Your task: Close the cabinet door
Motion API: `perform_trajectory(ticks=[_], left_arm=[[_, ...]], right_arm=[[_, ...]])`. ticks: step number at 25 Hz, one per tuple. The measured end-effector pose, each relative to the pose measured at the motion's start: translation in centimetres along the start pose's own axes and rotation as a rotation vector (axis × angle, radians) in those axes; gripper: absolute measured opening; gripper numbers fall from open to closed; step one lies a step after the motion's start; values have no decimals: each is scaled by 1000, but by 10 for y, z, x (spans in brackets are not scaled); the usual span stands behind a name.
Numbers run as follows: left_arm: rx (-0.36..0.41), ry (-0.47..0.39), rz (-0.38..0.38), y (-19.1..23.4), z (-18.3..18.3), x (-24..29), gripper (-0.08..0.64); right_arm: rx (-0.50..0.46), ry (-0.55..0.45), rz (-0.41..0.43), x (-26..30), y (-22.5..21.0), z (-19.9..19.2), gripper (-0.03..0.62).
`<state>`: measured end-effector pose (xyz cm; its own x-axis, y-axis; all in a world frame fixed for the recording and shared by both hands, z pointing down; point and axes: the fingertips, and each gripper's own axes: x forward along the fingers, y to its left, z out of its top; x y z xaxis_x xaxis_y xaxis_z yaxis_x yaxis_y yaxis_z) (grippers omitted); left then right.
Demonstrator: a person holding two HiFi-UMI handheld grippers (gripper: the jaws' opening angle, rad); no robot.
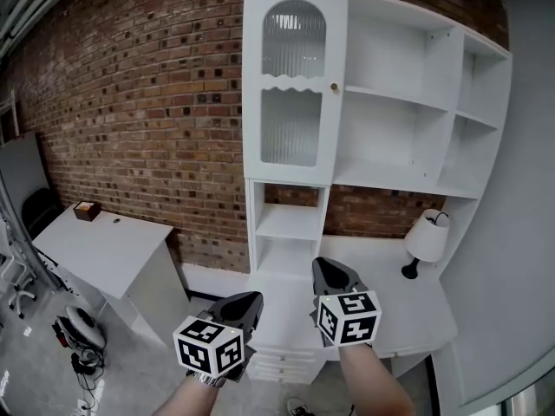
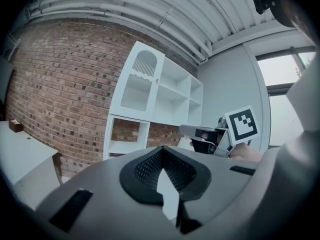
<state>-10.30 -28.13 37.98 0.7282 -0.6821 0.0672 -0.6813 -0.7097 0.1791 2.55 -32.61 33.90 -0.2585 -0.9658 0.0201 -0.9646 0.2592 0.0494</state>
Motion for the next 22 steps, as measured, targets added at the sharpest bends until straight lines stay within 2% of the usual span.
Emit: perform_trajectory(ticks=[5, 11, 22], left_arm=[[-16, 13, 0, -20, -11, -25, -2], [-13, 13, 33, -41, -17, -33, -2], [-72, 0, 109, -110, -36, -5, -2]], right_arm=[[3, 22, 11, -42, 22, -11, 32], [28, 25, 37, -69, 20, -21, 31], [17, 76, 128, -128, -27, -49, 29]])
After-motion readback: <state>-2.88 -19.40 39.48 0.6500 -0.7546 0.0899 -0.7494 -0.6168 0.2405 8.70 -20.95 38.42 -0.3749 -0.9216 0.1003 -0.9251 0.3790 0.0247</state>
